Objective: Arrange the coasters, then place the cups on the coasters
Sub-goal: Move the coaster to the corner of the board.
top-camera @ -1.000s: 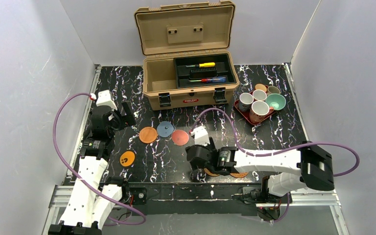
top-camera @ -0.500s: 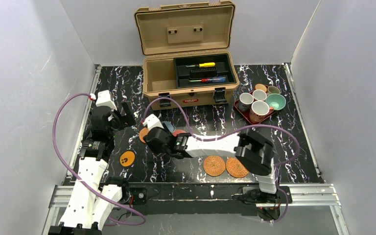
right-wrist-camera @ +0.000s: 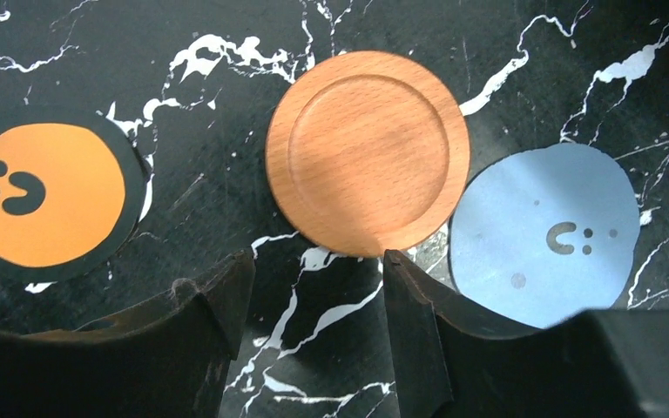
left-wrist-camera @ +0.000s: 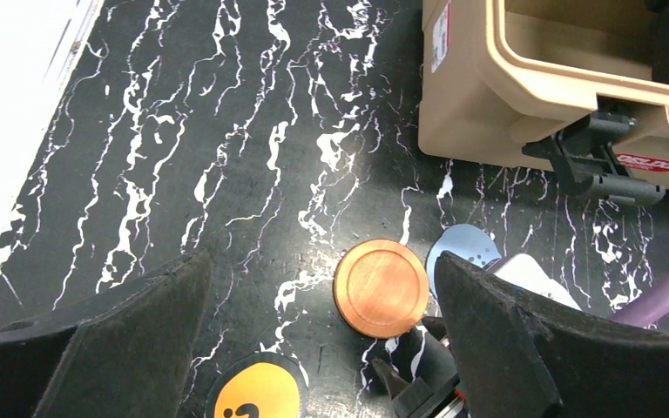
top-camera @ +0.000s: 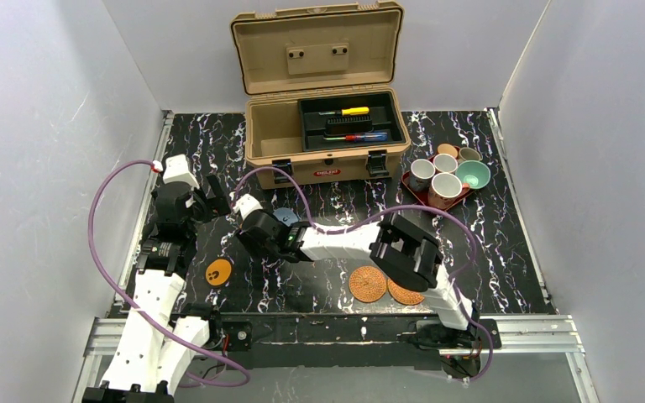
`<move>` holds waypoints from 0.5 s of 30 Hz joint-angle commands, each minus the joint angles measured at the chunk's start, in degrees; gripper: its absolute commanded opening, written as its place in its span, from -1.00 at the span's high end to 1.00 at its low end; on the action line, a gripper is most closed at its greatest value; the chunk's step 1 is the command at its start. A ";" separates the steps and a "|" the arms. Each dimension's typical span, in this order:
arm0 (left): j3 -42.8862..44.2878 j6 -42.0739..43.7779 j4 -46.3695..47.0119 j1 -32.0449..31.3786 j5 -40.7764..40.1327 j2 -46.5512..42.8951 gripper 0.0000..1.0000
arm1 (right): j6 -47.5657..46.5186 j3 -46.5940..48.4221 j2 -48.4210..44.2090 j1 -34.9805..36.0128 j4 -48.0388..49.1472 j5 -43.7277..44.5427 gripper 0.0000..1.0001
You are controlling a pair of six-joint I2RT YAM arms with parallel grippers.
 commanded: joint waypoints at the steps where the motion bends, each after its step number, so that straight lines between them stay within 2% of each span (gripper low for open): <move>1: 2.47 -0.57 -0.49 -0.15 -4.47 -0.40 -0.96 | -1.44 3.55 1.47 -1.35 5.06 -2.34 -0.27; 15: 2.82 -0.53 -1.20 -0.19 -6.39 -1.05 -0.96 | -1.56 4.73 5.43 -1.70 6.78 -5.45 -0.26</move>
